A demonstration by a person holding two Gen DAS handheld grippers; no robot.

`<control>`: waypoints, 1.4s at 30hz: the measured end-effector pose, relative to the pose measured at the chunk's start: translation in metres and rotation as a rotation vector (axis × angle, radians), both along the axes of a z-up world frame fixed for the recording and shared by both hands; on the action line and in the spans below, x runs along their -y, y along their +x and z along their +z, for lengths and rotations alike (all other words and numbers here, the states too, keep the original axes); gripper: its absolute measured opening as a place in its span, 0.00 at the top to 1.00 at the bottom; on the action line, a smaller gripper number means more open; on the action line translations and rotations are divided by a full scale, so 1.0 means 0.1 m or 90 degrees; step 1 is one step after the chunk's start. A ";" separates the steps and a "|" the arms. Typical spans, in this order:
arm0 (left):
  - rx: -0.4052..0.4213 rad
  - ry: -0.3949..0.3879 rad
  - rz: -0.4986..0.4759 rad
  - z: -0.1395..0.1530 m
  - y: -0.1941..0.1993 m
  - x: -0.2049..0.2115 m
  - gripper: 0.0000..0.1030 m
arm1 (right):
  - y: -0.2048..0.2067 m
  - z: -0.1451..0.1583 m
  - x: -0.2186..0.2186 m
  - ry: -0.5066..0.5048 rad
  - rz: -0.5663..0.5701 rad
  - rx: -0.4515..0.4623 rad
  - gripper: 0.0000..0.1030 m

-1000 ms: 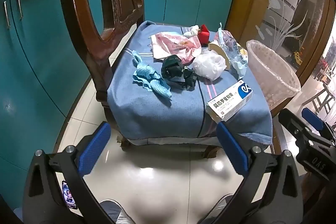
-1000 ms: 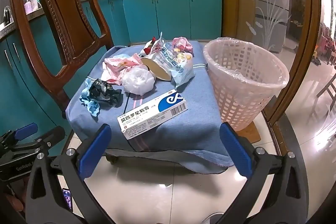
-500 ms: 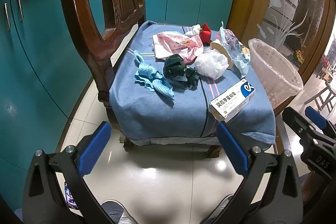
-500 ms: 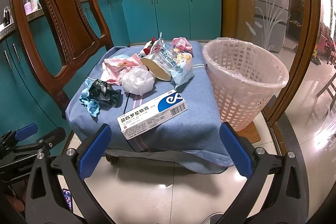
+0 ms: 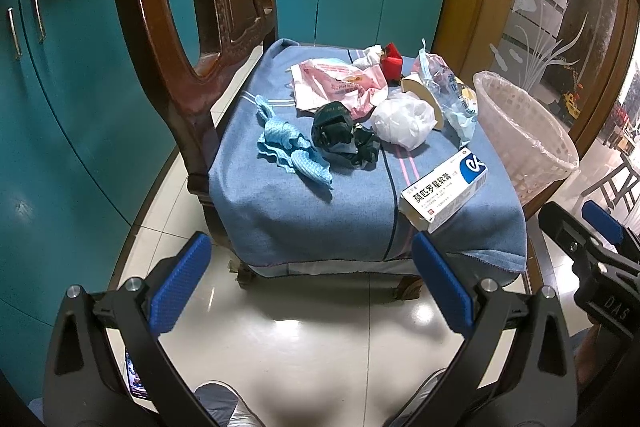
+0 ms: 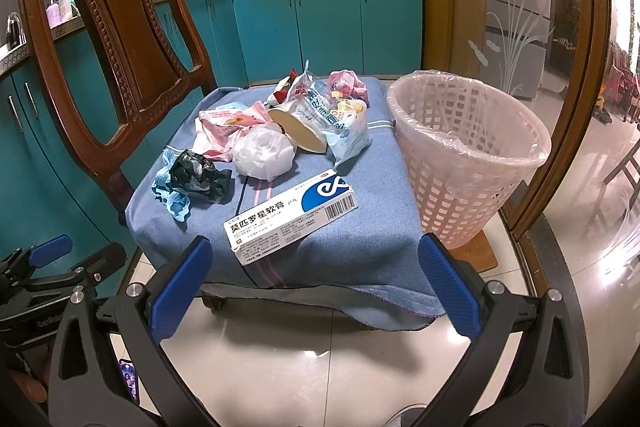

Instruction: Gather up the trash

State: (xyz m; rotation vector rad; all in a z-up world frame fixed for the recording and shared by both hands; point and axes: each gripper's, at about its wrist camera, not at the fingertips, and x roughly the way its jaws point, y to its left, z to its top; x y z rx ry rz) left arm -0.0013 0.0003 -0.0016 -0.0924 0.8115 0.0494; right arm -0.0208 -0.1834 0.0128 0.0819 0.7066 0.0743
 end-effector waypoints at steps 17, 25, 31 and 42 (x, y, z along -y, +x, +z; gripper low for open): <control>-0.002 0.003 -0.006 -0.01 -0.03 0.03 0.03 | 0.00 0.01 0.01 0.005 -0.002 0.001 0.02; -0.003 0.003 -0.006 -0.01 -0.04 0.03 0.03 | 0.00 0.01 0.01 0.010 -0.001 0.002 0.02; -0.004 0.004 -0.006 -0.01 -0.04 0.04 0.03 | 0.00 0.01 0.01 0.012 -0.001 0.001 0.02; -0.005 0.004 -0.006 -0.04 -0.05 0.05 0.03 | -0.01 0.00 -0.01 0.012 0.001 0.001 0.02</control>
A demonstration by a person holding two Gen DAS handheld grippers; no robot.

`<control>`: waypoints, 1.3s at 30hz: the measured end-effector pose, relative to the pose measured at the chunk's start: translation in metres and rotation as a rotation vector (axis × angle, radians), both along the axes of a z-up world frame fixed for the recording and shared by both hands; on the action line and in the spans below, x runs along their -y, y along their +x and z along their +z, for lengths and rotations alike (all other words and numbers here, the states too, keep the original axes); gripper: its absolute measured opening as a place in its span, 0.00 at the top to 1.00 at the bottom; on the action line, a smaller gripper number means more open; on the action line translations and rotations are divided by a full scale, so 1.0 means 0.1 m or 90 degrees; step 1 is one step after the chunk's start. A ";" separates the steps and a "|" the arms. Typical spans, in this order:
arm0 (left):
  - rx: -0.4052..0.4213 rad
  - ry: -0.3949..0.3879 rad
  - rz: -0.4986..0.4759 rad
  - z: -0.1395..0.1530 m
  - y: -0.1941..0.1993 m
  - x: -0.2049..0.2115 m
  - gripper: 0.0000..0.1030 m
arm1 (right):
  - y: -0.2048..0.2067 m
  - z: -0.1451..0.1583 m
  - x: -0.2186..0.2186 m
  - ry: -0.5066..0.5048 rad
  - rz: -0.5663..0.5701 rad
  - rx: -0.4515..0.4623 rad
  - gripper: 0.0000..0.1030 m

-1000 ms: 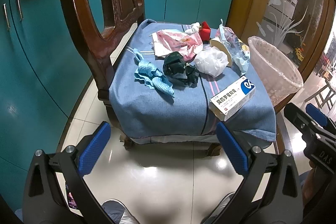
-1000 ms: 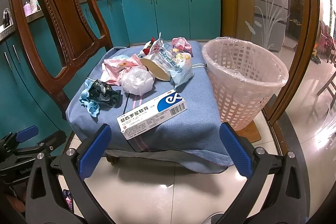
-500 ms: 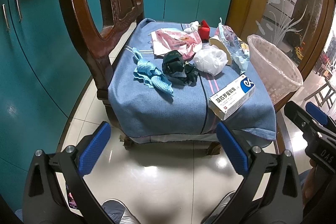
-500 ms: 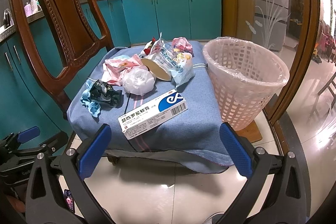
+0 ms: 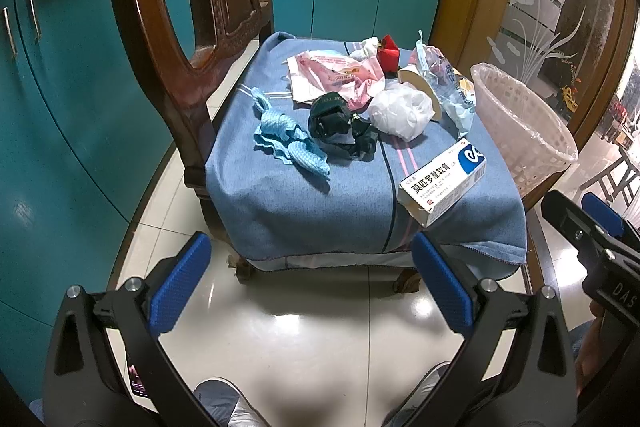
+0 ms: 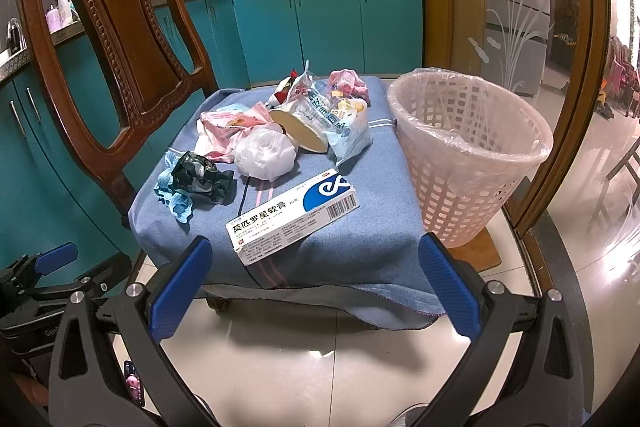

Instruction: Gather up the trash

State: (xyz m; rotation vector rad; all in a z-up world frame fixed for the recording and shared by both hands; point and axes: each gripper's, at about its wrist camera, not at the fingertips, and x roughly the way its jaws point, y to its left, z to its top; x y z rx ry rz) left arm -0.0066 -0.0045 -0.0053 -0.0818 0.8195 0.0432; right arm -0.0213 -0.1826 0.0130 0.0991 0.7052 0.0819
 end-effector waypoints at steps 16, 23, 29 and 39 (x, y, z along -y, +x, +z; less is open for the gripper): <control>-0.002 0.001 -0.002 -0.01 -0.01 0.00 0.03 | 0.00 -0.01 0.01 0.001 0.001 -0.003 0.02; -0.003 0.000 -0.002 -0.01 -0.01 0.01 0.03 | 0.00 -0.01 0.00 0.004 0.003 -0.004 0.02; -0.003 0.001 -0.002 -0.02 0.00 0.00 0.03 | 0.00 -0.02 -0.01 0.006 0.005 -0.006 0.02; -0.004 0.000 -0.004 -0.02 -0.01 0.01 0.03 | 0.01 -0.03 -0.02 0.008 0.015 -0.006 0.02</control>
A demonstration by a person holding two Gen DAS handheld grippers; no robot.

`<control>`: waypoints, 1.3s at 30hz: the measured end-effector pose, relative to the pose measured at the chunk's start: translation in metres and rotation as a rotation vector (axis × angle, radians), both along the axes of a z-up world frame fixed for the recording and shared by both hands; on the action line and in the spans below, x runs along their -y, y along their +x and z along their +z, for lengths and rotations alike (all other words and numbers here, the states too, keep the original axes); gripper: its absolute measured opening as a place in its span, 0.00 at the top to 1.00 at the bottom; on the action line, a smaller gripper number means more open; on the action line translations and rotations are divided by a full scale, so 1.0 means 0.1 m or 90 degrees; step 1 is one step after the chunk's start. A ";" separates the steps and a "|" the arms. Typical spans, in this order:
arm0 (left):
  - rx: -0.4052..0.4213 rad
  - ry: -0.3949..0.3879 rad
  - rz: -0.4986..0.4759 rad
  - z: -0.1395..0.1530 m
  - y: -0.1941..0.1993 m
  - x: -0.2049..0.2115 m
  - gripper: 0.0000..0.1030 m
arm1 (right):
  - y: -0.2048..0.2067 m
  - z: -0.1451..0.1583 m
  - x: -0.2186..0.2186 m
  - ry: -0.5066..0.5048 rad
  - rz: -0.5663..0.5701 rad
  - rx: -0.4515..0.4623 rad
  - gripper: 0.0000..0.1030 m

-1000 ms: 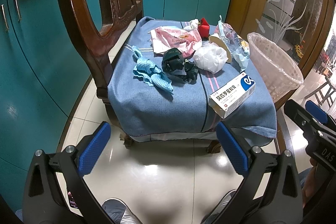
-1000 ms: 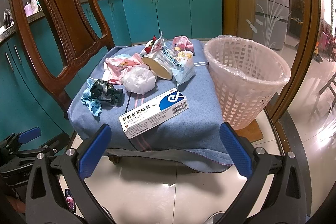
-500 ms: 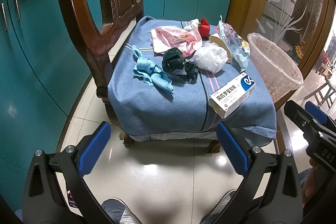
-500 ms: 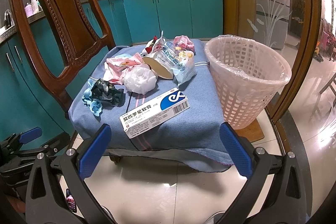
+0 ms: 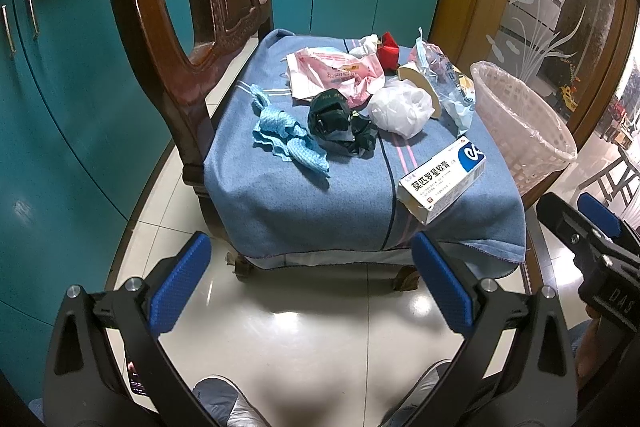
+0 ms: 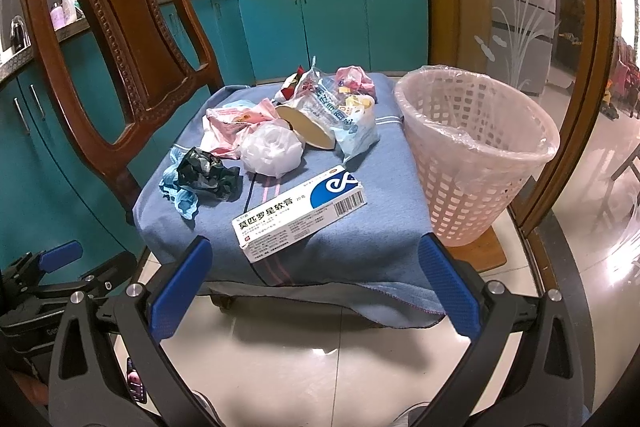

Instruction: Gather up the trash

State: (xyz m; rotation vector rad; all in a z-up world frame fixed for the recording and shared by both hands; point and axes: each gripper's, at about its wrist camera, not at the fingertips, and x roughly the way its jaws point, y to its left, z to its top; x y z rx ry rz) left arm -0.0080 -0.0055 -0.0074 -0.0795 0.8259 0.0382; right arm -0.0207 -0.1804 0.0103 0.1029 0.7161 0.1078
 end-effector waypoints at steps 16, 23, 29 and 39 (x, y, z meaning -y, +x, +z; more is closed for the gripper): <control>0.084 -0.017 -0.033 0.05 0.03 -0.16 0.03 | 0.12 0.20 -0.19 0.037 0.104 0.062 0.02; -0.002 -0.037 -0.013 -0.04 0.17 -0.36 0.03 | 0.53 0.30 -0.50 0.026 0.182 0.069 0.02; 0.015 0.029 0.015 0.03 0.18 -0.44 0.03 | 1.24 -0.02 -1.02 -0.018 0.243 -0.034 0.18; -0.006 -0.014 0.006 -0.04 0.33 -0.52 0.03 | 1.76 -0.45 -1.44 -0.063 0.286 -0.131 0.69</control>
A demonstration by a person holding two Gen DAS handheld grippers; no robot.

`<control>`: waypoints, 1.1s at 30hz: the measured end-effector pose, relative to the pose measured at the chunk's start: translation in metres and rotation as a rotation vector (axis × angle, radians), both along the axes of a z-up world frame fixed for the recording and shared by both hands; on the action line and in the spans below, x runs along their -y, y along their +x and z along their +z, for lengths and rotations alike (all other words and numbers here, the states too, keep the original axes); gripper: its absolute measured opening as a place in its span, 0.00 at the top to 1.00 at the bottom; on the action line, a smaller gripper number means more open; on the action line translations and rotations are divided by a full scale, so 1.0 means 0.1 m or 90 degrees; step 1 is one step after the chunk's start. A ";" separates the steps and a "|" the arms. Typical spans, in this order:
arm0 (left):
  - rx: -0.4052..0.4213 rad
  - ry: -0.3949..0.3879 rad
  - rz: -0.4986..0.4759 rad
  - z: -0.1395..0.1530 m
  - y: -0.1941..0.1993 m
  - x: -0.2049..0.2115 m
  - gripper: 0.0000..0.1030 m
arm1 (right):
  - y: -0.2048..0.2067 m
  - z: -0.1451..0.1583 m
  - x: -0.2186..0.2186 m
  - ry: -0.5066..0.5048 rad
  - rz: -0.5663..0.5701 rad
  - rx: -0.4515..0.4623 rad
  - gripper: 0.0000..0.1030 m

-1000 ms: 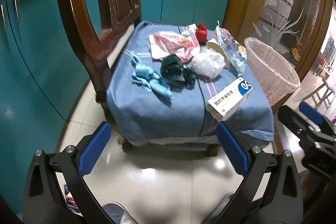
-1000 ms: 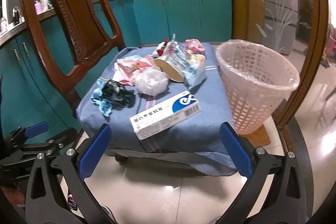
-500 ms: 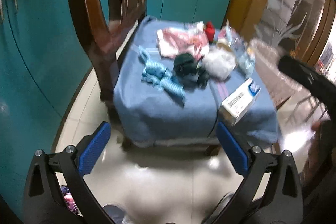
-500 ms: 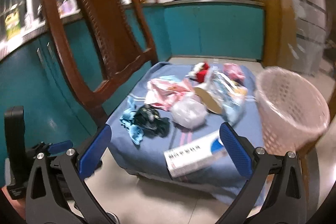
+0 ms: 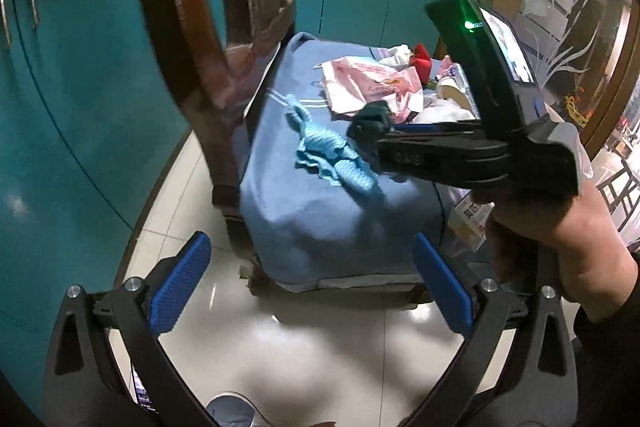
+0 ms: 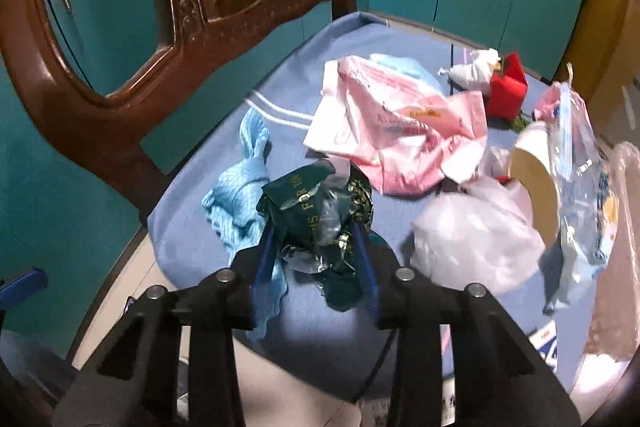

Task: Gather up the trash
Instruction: 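Grasp the dark green wrapper with the right gripper while the left gripper grasps the blue knitted cloth, then lift the dark green wrapper with the right gripper while the left gripper holds the blue cloth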

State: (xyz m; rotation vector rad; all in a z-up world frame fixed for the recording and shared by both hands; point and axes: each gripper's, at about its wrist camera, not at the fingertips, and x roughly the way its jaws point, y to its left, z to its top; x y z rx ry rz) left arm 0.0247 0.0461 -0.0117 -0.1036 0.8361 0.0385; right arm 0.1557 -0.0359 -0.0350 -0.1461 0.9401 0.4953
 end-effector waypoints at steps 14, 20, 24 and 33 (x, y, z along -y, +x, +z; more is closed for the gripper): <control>-0.045 0.040 -0.012 -0.13 1.10 0.31 0.10 | -0.49 0.89 1.04 0.225 -0.052 0.118 0.70; -0.130 0.034 0.018 -0.59 1.61 0.21 0.57 | -0.49 0.89 1.18 0.234 -0.052 0.105 0.70; -0.072 0.035 0.027 -0.34 1.61 0.18 0.78 | -0.48 0.88 1.20 0.237 -0.055 0.106 0.70; 0.140 0.016 -0.102 0.74 1.03 0.46 0.78 | -0.47 0.97 1.54 0.228 -0.119 0.144 0.70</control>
